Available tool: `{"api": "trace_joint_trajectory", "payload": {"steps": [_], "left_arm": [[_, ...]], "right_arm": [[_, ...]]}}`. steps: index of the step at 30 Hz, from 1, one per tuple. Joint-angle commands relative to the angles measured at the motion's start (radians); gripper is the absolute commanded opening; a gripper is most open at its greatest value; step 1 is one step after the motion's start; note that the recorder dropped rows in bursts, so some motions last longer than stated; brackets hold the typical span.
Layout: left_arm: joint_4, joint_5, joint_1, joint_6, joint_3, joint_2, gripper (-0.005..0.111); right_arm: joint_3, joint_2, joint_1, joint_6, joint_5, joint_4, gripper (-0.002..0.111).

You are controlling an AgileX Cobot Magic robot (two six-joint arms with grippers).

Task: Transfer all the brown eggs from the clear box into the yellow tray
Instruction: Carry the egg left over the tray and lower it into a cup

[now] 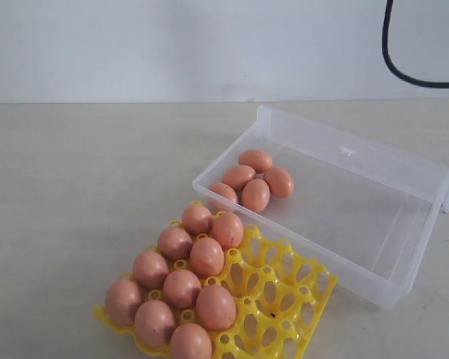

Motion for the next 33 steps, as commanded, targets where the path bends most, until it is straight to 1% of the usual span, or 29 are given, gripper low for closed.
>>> {"api": "trace_joint_trajectory", "payload": {"steps": [1, 4, 8, 11, 16, 18, 20, 23, 25, 28, 31, 33], "left_arm": [[0.003, -0.004, -0.005, 0.000, 0.004, -0.003, 0.004], [0.003, -0.004, -0.005, 0.000, 0.004, -0.003, 0.004], [0.003, -0.004, -0.005, 0.000, 0.004, -0.003, 0.004], [0.003, -0.004, -0.005, 0.000, 0.004, -0.003, 0.004], [0.003, -0.004, -0.005, 0.000, 0.004, -0.003, 0.004], [0.003, -0.004, -0.005, 0.000, 0.004, -0.003, 0.004], [0.003, -0.004, -0.005, 0.000, 0.004, -0.003, 0.004], [0.003, -0.004, -0.005, 0.000, 0.004, -0.003, 0.004], [0.003, -0.004, -0.005, 0.000, 0.004, -0.003, 0.004], [0.003, -0.008, -0.005, 0.000, 0.004, -0.003, 0.004], [0.003, -0.008, -0.005, 0.000, 0.004, -0.003, 0.004], [0.003, -0.008, -0.005, 0.000, 0.004, -0.003, 0.004]], "right_arm": [[0.003, -0.032, -0.002, 0.264, -0.130, 0.004, 0.000], [0.003, -0.042, -0.002, 0.386, -0.268, 0.012, 0.000], [0.003, -0.043, -0.002, 0.540, -0.525, 0.008, 0.000], [0.003, -0.043, -0.002, 0.627, -0.645, -0.040, 0.000], [0.003, -0.041, -0.002, 0.773, -0.767, -0.282, 0.000], [0.003, -0.031, -0.002, 0.863, -0.873, -0.391, 0.000], [0.003, -0.017, -0.002, 0.937, -1.031, -0.485, 0.000], [0.003, 0.009, -0.002, 0.991, -1.194, -0.582, 0.000], [0.003, 0.026, -0.002, 1.031, -1.174, -0.632, 0.000], [0.011, 0.054, -0.002, 1.076, -1.027, -0.677, 0.000], [0.073, 0.079, -0.002, 1.058, -0.959, -0.578, 0.000], [0.150, 0.094, -0.002, 1.039, -1.013, -0.447, 0.000]]}}
